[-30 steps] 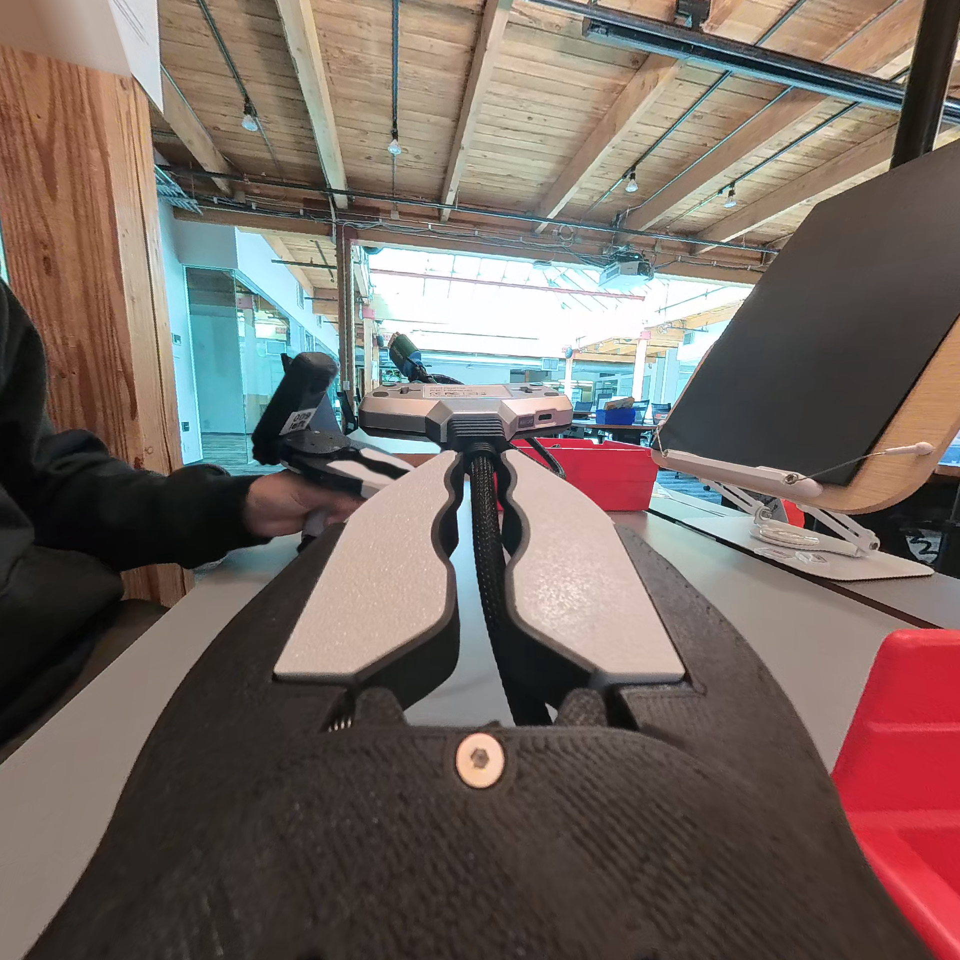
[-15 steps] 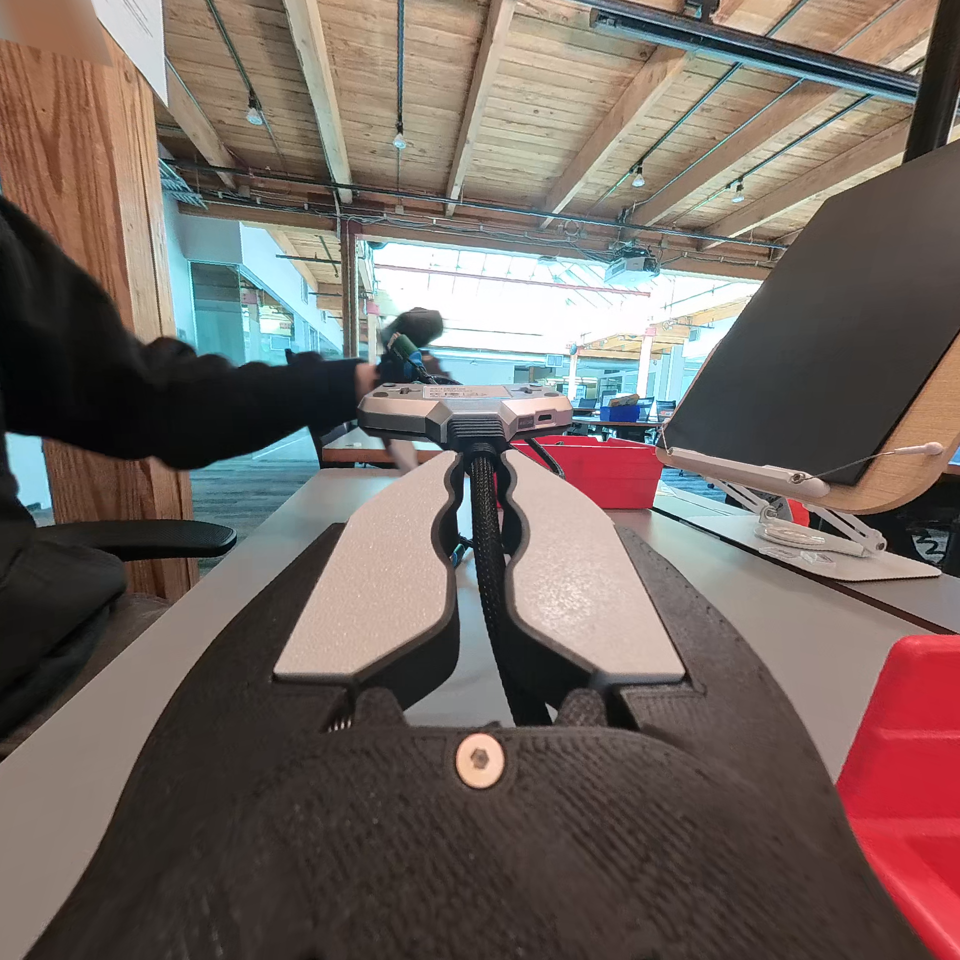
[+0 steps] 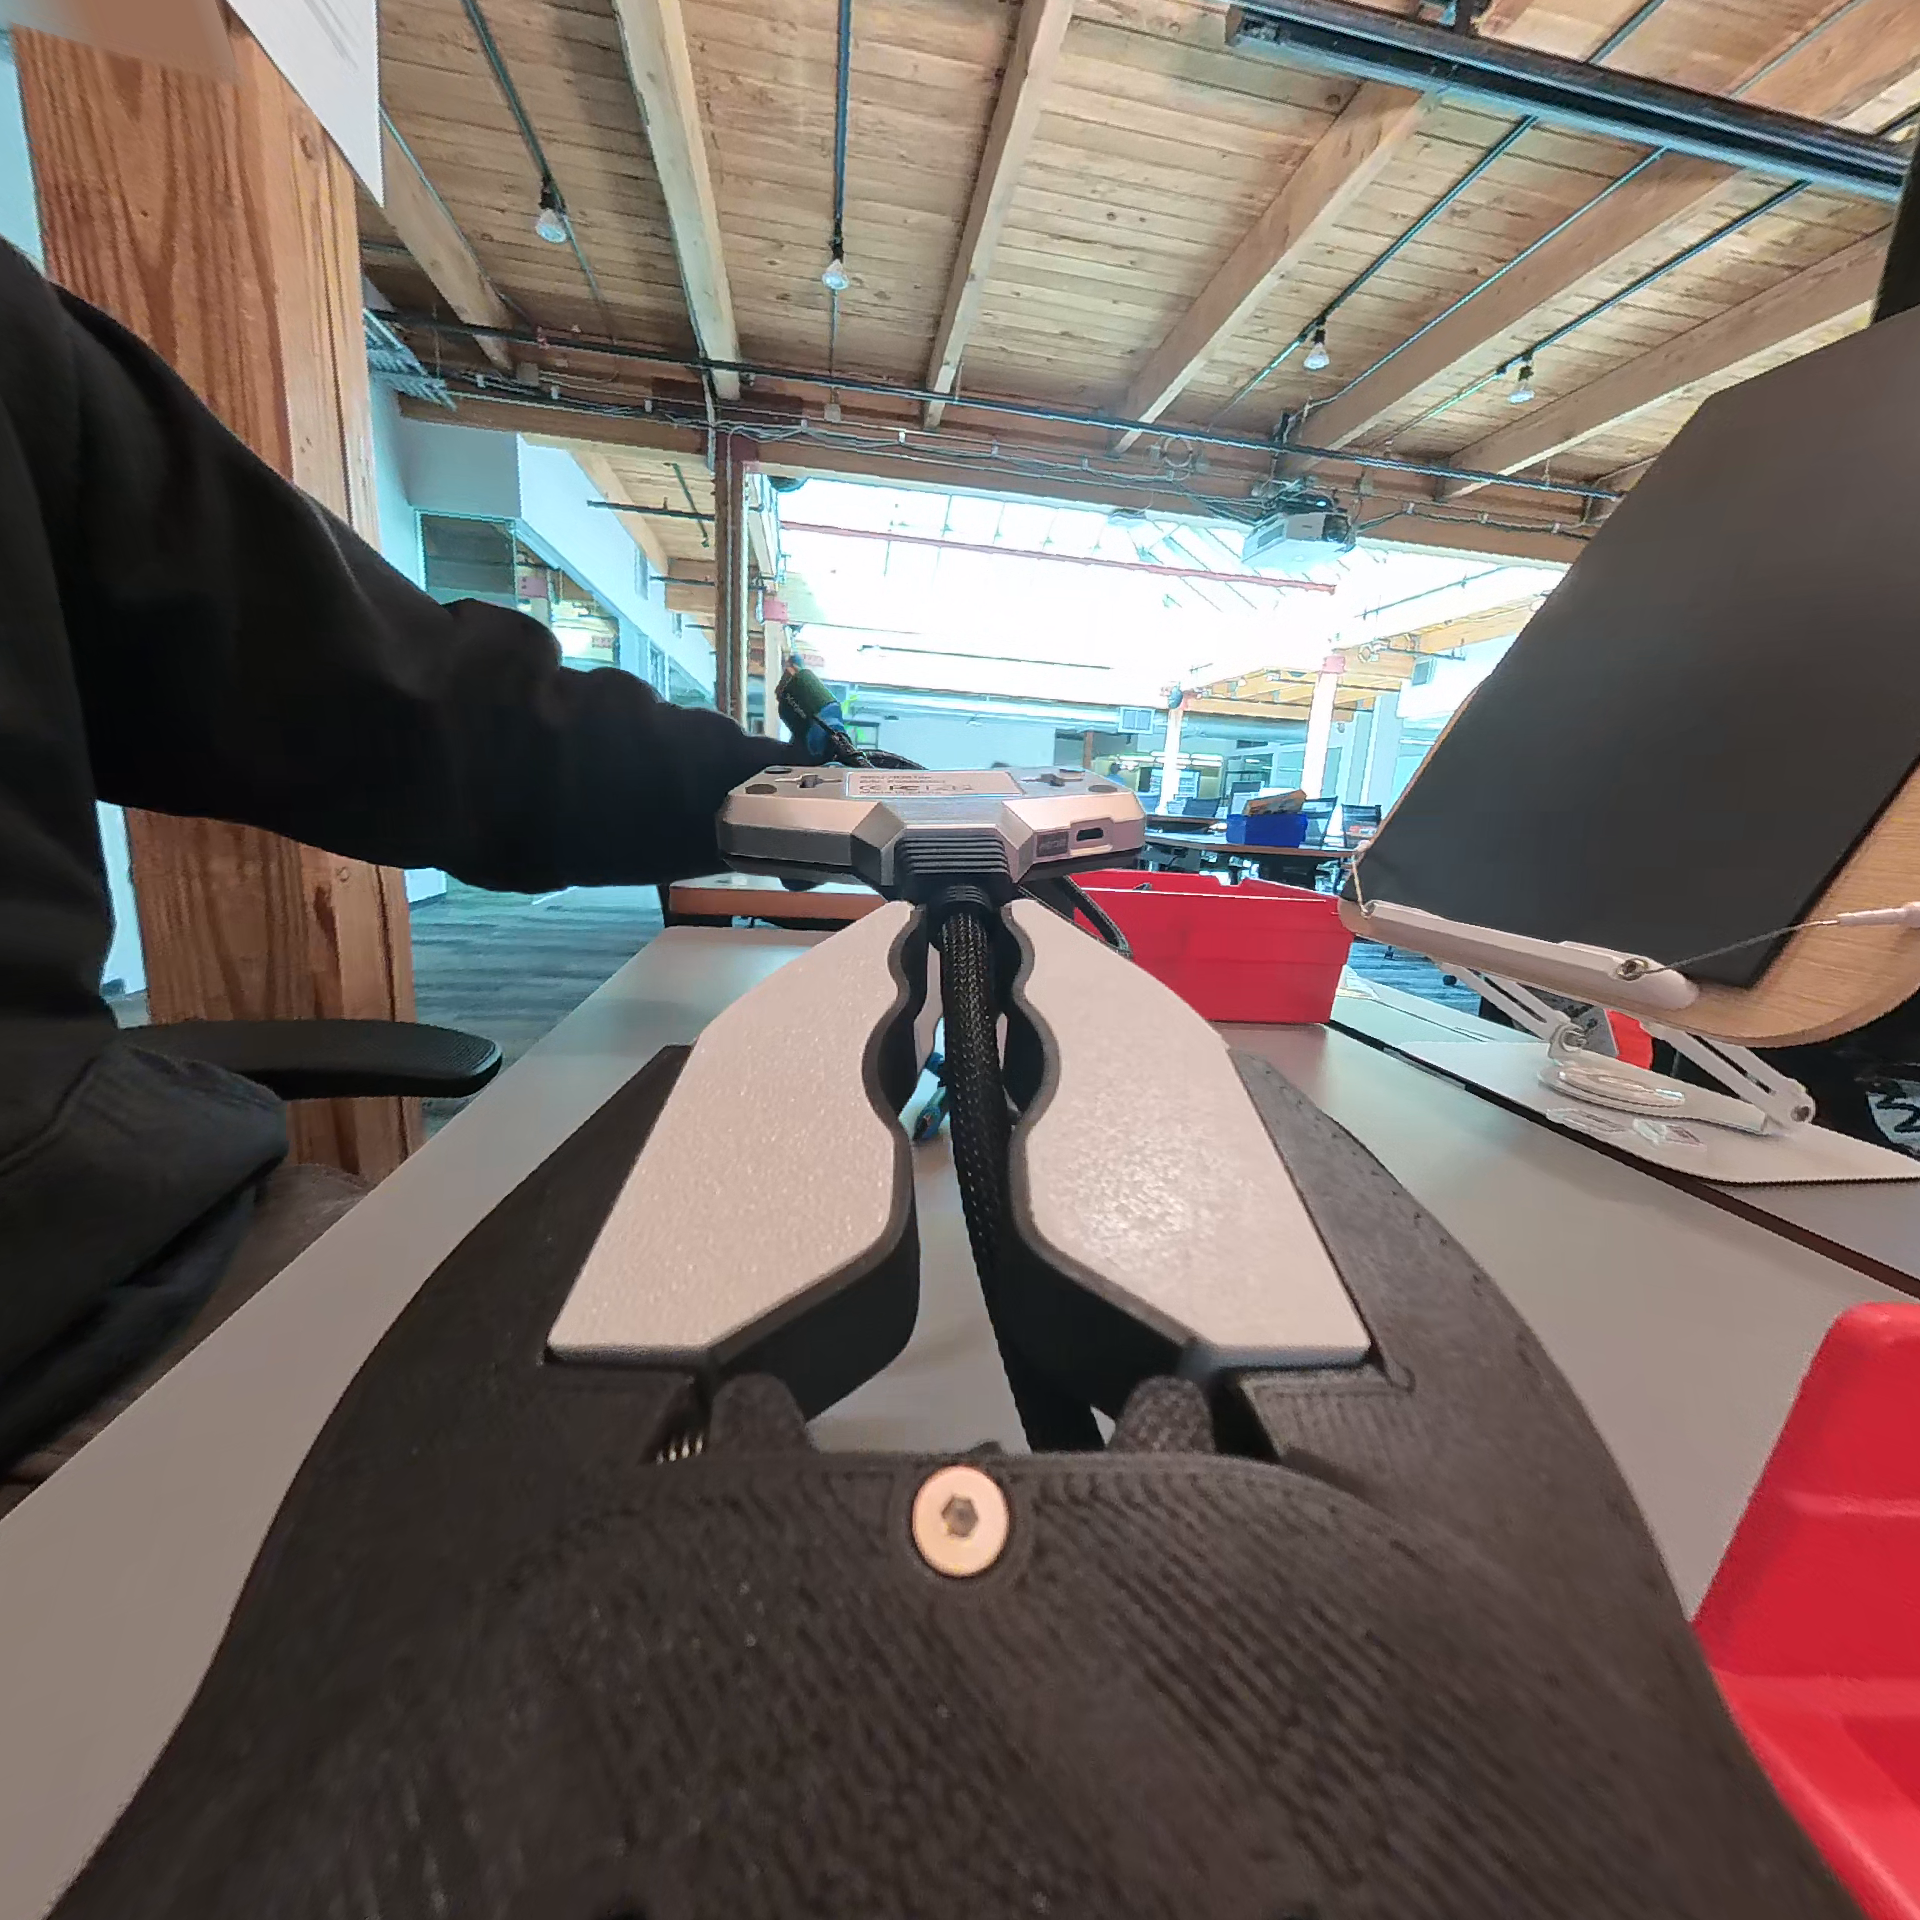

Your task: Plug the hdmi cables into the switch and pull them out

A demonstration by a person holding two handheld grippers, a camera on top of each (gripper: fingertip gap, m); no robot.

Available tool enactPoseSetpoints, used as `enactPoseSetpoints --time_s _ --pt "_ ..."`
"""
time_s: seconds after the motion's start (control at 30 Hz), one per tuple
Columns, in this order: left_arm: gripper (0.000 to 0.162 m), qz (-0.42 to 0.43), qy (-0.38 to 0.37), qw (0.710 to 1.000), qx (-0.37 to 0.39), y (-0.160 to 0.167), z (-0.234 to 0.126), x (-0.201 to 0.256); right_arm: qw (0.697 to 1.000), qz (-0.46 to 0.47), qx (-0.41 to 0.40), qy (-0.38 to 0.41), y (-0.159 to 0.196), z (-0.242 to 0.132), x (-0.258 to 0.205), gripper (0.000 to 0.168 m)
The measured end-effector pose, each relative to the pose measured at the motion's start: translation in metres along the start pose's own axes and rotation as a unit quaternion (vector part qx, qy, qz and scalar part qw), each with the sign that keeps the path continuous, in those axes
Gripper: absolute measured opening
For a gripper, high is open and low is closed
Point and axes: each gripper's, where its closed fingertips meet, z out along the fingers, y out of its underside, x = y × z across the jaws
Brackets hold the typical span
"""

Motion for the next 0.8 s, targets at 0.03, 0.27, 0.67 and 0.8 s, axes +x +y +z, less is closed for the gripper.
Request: enactPoseSetpoints --time_s 0.03,0.27,0.67,0.8 --pt "0.021 0.003 -0.007 1.000 -0.004 0.000 0.003 -0.001 1.000 -0.001 -0.001 -0.002 0.000 0.000 -0.001 0.012" --pt "0.012 0.032 -0.117 0.992 0.019 -0.008 0.007 -0.011 1.000 -0.003 -0.005 -0.010 0.001 0.001 -0.003 0.012" --pt "0.011 0.134 -0.621 0.761 0.127 -0.073 -0.157 -0.007 1.000 -0.006 -0.014 -0.015 0.003 0.002 -0.005 0.012" --pt "0.012 0.231 -0.683 0.686 0.097 -0.107 -0.173 0.032 1.000 -0.004 -0.015 -0.017 0.004 0.002 -0.005 0.012"
